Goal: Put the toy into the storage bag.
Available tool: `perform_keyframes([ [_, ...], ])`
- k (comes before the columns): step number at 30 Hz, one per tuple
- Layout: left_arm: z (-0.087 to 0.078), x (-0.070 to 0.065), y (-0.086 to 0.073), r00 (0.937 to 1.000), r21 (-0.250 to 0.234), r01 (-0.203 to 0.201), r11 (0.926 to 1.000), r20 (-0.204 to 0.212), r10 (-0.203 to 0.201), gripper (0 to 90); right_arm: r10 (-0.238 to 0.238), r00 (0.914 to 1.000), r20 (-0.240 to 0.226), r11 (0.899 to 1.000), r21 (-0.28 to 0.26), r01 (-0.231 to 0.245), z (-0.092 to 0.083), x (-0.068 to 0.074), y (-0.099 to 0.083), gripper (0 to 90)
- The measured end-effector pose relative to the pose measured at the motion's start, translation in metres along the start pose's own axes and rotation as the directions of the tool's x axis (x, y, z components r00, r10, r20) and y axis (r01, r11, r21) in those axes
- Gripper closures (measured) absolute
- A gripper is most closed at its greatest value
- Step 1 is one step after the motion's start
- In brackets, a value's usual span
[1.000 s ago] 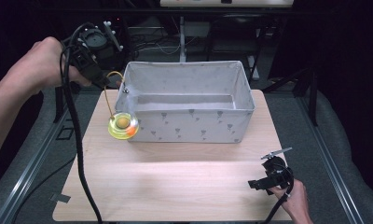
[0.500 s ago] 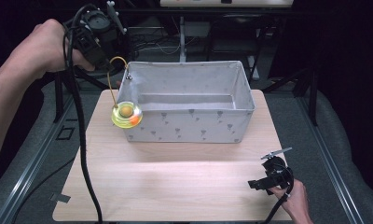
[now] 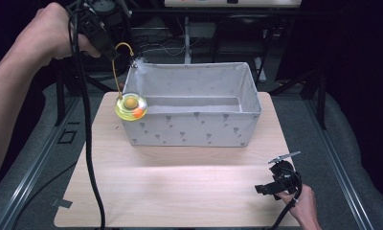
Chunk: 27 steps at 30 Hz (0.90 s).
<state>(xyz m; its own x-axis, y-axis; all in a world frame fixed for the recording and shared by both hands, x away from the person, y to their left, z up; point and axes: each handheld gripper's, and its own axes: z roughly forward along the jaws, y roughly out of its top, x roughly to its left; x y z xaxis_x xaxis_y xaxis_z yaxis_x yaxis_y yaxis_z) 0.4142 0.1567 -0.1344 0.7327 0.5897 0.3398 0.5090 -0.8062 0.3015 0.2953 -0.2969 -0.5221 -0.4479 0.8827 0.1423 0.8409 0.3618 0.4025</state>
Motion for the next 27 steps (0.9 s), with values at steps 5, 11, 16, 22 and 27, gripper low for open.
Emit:
perform_keyframes([
  [5, 0.000, 0.007, 0.006, 0.9998, 0.002, 0.018, 0.9998, -0.003, -0.018, 87.9, -0.006, 1.0000, -0.003, 1.000, 0.006, 0.006, 0.000, 0.000, 0.000, 12.2],
  [11, 0.003, 0.014, 0.012, 0.9996, 0.013, 0.029, 0.9995, -0.005, -0.029, 87.8, -0.005, 1.0000, -0.003, 1.000, 0.007, 0.005, 0.000, 0.000, 0.000, 12.2],
  [16, 0.004, 0.017, 0.016, 0.9994, 0.014, 0.034, 0.9993, -0.010, -0.034, 87.8, 0.006, 1.0000, -0.004, 1.000, -0.002, -0.006, 0.001, 0.001, 0.000, 12.2],
  [22, 0.007, 0.021, 0.022, 0.9989, 0.012, 0.044, 0.9990, -0.018, -0.044, 87.8, -0.002, 1.0000, -0.007, 1.000, 0.004, 0.002, 0.001, 0.000, 0.000, 12.2],
  [27, 0.012, 0.027, 0.027, 0.9980, 0.010, 0.059, 0.9982, -0.022, -0.059, 87.8, 0.002, 1.0000, -0.008, 1.000, 0.001, -0.002, 0.001, 0.000, 0.000, 12.2],
])
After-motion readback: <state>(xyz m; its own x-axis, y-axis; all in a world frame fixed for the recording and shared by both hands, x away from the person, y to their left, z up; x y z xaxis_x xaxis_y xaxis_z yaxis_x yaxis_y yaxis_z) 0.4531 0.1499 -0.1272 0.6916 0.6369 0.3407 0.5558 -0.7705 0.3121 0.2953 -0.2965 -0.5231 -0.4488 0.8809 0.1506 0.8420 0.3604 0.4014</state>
